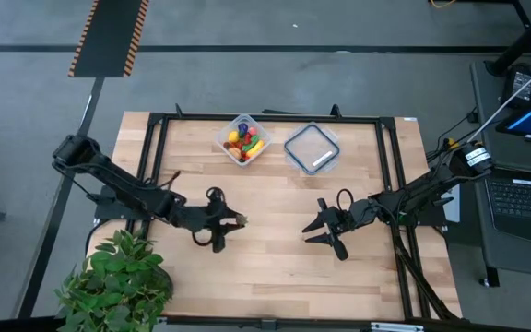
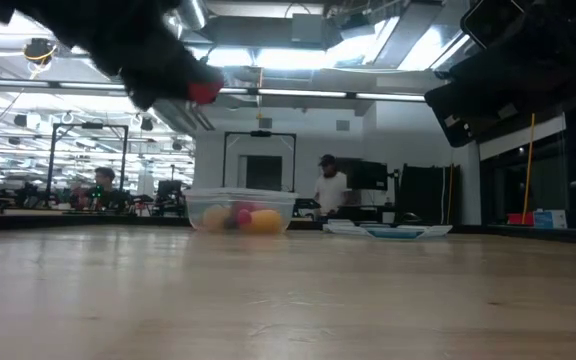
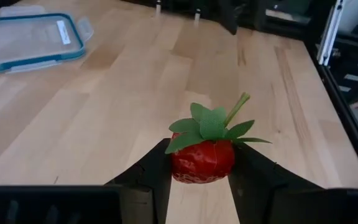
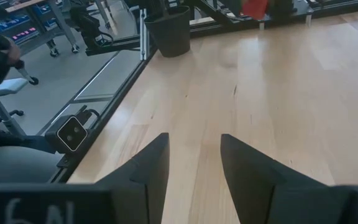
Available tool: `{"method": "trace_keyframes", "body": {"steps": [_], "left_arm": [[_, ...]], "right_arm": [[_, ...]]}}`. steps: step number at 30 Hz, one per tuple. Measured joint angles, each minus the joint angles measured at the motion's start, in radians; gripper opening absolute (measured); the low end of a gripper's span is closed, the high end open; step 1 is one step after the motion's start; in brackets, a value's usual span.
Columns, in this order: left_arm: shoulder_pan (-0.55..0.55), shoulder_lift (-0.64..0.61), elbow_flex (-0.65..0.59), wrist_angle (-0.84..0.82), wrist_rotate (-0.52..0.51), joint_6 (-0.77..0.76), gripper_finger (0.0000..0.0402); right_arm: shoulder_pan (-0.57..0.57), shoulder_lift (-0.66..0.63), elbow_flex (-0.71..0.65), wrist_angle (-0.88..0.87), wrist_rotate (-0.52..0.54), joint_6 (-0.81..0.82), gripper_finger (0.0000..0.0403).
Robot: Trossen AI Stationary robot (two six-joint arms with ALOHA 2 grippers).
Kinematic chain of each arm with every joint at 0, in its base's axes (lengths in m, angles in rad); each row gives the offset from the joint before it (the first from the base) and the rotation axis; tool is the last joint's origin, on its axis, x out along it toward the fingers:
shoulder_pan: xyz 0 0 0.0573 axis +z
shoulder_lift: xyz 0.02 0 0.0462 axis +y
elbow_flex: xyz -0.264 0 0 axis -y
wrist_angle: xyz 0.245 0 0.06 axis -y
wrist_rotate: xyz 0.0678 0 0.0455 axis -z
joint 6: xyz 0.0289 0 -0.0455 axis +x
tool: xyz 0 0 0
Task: Pick and placing Produce into tupperware
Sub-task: Put the strawberry into the transparent container
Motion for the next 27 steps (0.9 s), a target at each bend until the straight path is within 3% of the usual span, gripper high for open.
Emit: {"method": "trace_keyframes", "body": {"steps": [9, 14, 18, 27], "left_arm": [[0.053, -0.049, -0.238, 0.343, 0.100, 0.074, 0.0122], [0.103, -0.049, -0.332, 0.527, 0.209, 0.139, 0.0122], [0.154, -0.049, -0.393, 0.689, 0.360, 0.216, 0.0122], [0.301, -0.049, -0.478, 0.797, 0.499, 0.232, 0.0122]], "right_arm": [[0.000, 0.000, 0.000, -0.001, 0.000, -0.003, 0.0145], [0.000, 0.000, 0.000, -0.001, 0.000, -0.006, 0.0145], [0.000, 0.000, 0.000, -0.001, 0.000, -0.040, 0.0145], [-0.022, 0.000, 0.000, 0.009, 0.000, -0.059, 0.0145]]}}
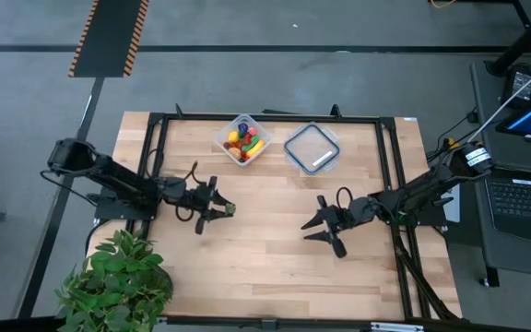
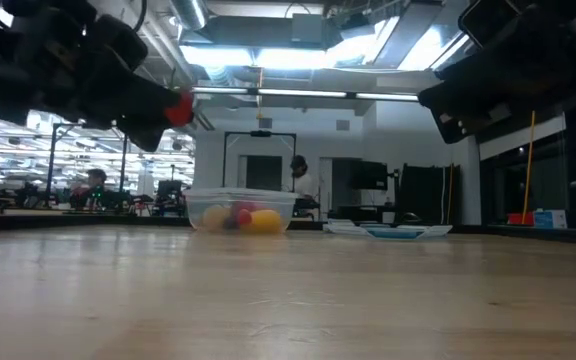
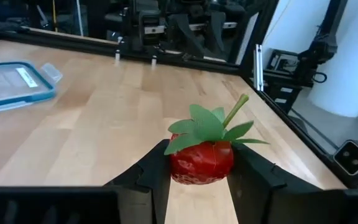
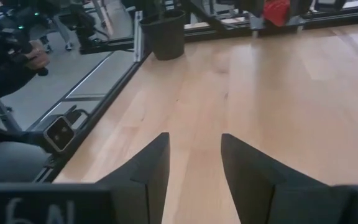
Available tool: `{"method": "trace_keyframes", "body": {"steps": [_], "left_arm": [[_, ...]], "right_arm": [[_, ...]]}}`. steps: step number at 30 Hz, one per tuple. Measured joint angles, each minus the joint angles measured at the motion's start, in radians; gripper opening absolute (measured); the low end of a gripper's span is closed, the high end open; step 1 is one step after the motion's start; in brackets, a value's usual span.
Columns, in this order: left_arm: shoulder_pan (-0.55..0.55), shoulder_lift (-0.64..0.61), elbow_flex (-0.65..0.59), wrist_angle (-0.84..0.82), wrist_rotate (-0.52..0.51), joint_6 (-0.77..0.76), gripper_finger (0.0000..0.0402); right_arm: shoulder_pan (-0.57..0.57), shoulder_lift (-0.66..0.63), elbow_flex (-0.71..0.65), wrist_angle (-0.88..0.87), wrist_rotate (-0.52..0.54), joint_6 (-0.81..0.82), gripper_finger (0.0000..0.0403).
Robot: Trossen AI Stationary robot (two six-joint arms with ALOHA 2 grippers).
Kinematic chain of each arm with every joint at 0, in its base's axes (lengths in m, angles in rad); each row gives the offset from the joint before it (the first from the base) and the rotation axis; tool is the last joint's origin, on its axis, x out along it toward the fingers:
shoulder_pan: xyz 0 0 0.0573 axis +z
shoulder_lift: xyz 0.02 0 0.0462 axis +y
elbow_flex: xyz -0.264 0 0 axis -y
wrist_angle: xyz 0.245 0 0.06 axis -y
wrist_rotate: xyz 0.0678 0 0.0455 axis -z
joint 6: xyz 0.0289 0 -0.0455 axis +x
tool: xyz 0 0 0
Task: Pick and placing Produce into tupperware
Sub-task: Put the strawberry into the transparent container
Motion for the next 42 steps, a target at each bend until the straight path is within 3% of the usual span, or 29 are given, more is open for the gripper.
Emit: {"method": "trace_keyframes", "body": {"steps": [5, 18, 28, 34, 42], "left_arm": [[0.090, 0.000, 0.000, 0.000, 0.070, 0.025, 0.0122], [0.352, 0.004, 0.020, -0.081, 0.070, 0.059, 0.0122], [0.488, 0.012, 0.253, -0.515, -0.090, 0.186, 0.0122], [0.520, 0.011, 0.309, -0.556, -0.171, 0.210, 0.0122], [0.567, 0.011, 0.313, -0.606, -0.168, 0.234, 0.0122]], "right_arm": [[-0.049, 0.000, 0.000, 0.000, 0.000, -0.001, 0.0145], [-0.149, 0.000, 0.000, 0.014, 0.000, -0.002, 0.0145], [-0.252, 0.000, 0.000, 0.078, 0.001, -0.052, 0.0145], [-0.295, 0.000, 0.000, 0.082, 0.000, -0.077, 0.0145], [-0.315, 0.000, 0.000, 0.082, 0.000, -0.076, 0.0145]]}}
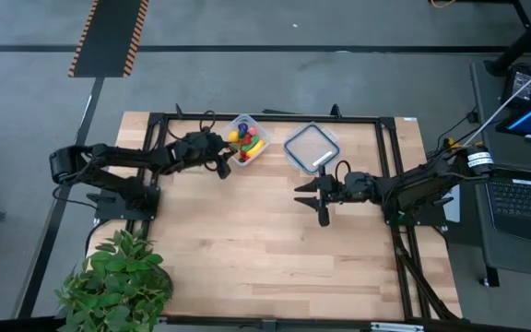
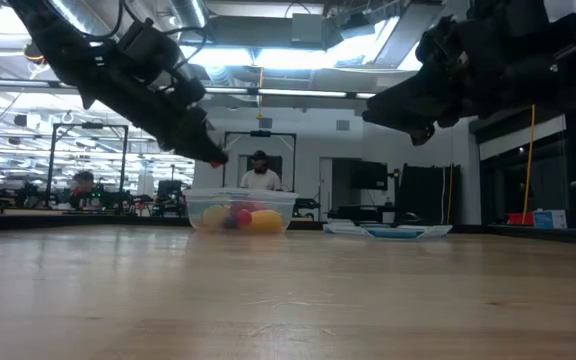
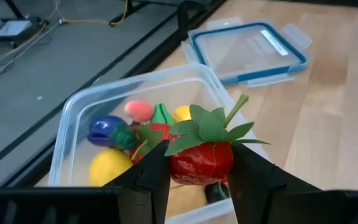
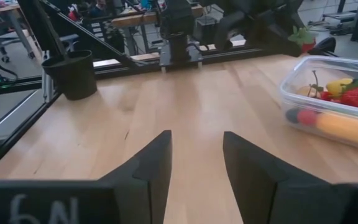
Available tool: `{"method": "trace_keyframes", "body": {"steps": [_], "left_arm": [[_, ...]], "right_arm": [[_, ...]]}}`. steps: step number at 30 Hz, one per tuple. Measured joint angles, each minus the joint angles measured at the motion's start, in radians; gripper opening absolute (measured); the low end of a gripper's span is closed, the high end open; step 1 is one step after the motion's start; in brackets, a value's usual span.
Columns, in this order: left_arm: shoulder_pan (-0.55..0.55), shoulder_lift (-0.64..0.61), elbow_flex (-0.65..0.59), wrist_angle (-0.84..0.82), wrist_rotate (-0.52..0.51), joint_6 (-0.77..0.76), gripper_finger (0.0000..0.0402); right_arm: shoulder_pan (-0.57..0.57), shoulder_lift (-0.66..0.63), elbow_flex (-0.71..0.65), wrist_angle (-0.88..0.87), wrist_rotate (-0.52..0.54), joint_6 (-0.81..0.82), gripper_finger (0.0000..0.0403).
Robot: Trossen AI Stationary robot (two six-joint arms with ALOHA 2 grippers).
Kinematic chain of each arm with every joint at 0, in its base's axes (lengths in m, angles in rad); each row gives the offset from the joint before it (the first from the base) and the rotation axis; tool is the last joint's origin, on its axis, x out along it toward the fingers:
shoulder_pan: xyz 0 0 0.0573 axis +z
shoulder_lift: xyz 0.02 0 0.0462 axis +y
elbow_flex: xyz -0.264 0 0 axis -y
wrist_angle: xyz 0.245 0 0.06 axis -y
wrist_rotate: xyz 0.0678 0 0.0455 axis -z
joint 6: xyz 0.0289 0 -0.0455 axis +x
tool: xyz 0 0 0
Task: Pick and placing Produce into tupperware
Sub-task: Put the strawberry into the transparent container
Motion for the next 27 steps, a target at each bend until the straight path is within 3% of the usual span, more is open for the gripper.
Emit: {"method": "trace_keyframes", "body": {"steps": [6, 10, 18, 27], "left_arm": [[0.033, 0.000, 0.011, -0.029, 0.075, -0.004, 0.0122], [0.052, 0.034, 0.099, -0.177, 0.087, 0.008, 0.0122], [0.116, 0.211, 0.309, -0.344, 0.211, 0.072, 0.0122], [0.141, 0.408, 0.504, -0.483, 0.223, 0.114, 0.0122]], "right_arm": [[0.000, 0.000, 0.000, 0.000, 0.000, 0.002, 0.0145], [0.000, 0.000, 0.000, 0.000, 0.000, 0.002, 0.0145], [0.000, 0.000, 0.000, -0.003, -0.022, 0.003, 0.0145], [0.001, 0.000, 0.000, -0.010, -0.030, 0.003, 0.0145]]}}
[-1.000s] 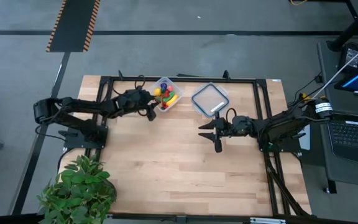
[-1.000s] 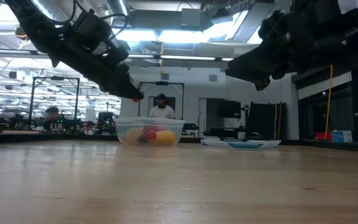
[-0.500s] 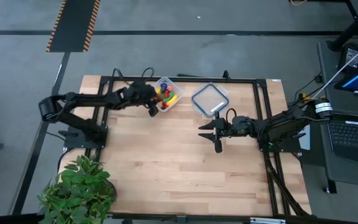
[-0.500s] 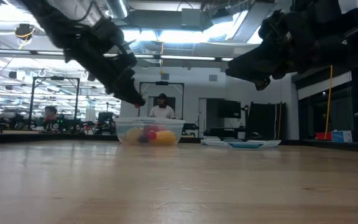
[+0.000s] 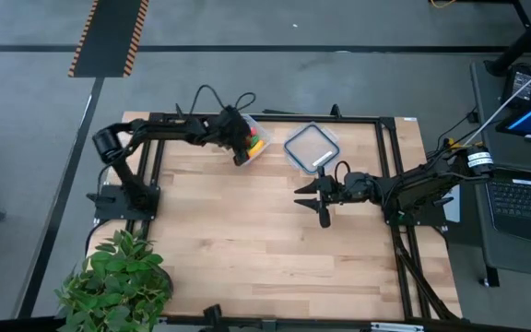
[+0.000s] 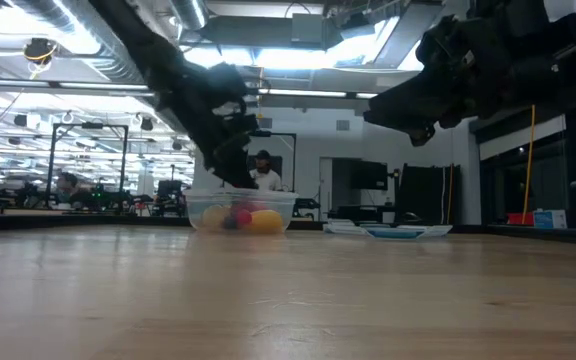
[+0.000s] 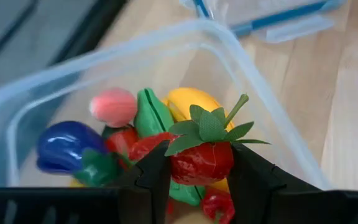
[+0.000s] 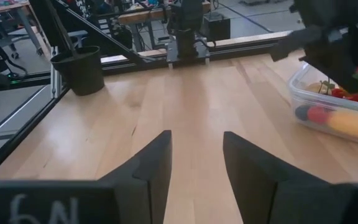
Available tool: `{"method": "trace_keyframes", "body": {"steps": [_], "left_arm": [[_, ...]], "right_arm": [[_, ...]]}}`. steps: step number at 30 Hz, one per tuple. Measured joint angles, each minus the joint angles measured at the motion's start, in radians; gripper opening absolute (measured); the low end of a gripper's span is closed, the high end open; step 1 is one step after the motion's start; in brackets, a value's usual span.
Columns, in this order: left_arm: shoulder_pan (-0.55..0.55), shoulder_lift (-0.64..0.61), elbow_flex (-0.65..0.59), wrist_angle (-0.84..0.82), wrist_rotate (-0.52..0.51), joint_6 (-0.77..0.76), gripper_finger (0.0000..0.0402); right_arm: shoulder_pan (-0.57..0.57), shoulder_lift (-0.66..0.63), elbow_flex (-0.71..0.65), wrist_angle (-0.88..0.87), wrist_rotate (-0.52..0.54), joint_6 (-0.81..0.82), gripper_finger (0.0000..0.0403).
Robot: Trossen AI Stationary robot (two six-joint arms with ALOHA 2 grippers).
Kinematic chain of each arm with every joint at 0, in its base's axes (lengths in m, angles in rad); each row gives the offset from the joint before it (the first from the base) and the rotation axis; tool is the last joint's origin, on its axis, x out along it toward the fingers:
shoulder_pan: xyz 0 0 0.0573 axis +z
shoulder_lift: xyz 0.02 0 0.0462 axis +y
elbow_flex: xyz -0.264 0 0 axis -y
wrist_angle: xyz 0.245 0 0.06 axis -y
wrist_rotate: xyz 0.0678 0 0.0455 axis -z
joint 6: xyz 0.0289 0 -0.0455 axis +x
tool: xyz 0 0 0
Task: Pick and placing Produce into tupperware
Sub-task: Put the strawberry into the transparent container, then return to Home Position
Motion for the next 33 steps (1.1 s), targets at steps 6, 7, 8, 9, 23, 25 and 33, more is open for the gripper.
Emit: {"method": "trace_keyframes", "body": {"steps": [6, 7, 8, 9, 23, 25, 33], "left_arm": [[0.003, 0.100, 0.120, -0.119, 0.031, 0.034, 0.0122], [0.003, 0.110, 0.134, -0.127, 0.032, 0.038, 0.0122], [0.003, 0.116, 0.144, -0.143, 0.032, 0.042, 0.0122], [0.003, 0.117, 0.150, -0.153, 0.032, 0.043, 0.0122], [-0.010, 0.116, 0.152, -0.207, 0.042, 0.045, 0.0176], [-0.012, 0.116, 0.152, -0.208, 0.041, 0.045, 0.0217], [-0.024, 0.097, 0.152, -0.235, 0.037, 0.037, 0.0281]], "right_arm": [[0.000, 0.000, 0.000, -0.003, 0.000, -0.001, 0.0145], [0.000, 0.000, 0.000, -0.004, 0.000, -0.002, 0.0145], [0.000, 0.000, 0.000, -0.004, 0.000, -0.002, 0.0145], [0.000, 0.000, 0.000, -0.005, 0.000, -0.002, 0.0145], [0.000, 0.000, 0.000, -0.011, 0.000, -0.006, 0.0145], [0.000, 0.000, 0.000, -0.011, 0.000, -0.005, 0.0145], [0.000, 0.000, 0.000, -0.005, 0.000, -0.007, 0.0145]]}}
